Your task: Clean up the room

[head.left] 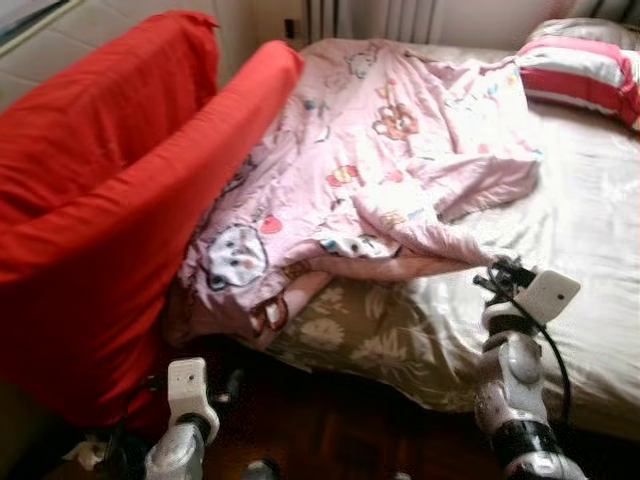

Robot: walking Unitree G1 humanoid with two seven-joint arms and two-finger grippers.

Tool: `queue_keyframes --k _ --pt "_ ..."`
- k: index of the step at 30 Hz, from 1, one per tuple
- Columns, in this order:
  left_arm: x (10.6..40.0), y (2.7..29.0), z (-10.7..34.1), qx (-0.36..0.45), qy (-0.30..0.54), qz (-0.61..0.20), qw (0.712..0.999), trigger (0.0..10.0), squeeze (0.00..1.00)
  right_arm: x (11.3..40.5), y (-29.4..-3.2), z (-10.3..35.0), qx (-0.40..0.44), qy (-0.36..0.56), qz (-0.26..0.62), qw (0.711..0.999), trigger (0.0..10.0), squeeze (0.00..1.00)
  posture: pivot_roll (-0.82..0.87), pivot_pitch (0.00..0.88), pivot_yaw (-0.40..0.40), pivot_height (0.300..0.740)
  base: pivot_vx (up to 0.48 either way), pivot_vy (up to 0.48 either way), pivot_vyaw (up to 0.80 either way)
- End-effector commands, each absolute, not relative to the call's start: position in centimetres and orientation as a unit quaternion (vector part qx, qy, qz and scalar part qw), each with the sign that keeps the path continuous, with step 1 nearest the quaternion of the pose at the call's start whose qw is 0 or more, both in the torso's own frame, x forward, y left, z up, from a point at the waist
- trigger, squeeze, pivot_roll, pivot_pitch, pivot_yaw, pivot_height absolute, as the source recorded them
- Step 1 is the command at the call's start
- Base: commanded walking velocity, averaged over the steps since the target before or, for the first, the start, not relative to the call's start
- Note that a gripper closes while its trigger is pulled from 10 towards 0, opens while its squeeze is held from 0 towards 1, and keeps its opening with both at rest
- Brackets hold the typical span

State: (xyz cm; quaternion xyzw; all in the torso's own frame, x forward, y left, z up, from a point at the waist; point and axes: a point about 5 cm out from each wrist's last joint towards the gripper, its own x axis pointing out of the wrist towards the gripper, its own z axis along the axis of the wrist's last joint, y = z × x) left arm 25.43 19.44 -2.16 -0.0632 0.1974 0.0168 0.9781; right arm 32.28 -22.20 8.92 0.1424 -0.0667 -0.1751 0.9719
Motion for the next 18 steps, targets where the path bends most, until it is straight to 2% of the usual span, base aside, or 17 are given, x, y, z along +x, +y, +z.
queue_keyframes --k 1,9,13,18 --pt "24.5 20.1 -2.9 -0.052 0.218 0.021 0.974 10.0 0.00 32.4 -21.6 9.4 0.143 -0.082 -0.170 0.972 10.0 0.00 0.05 0.178 0.021 0.740 0.000 -0.416 0.00" --pt "24.5 20.0 -2.9 -0.053 0.219 0.019 0.974 10.0 0.00 32.0 -19.5 10.0 0.150 -0.102 -0.132 0.975 10.0 0.00 0.04 0.183 0.017 0.740 0.000 -0.465 0.00" --pt "24.3 19.8 -3.1 -0.053 0.222 0.016 0.974 10.0 0.00 30.8 -17.0 11.5 0.128 -0.136 -0.059 0.981 10.0 0.00 0.03 0.189 0.016 0.740 0.000 -0.480 0.00" --pt "24.3 19.7 -3.1 -0.055 0.221 0.014 0.974 10.0 0.00 30.0 -15.2 12.1 0.121 -0.138 0.001 0.983 10.0 0.00 0.03 0.192 0.013 0.740 0.000 -0.480 0.00"
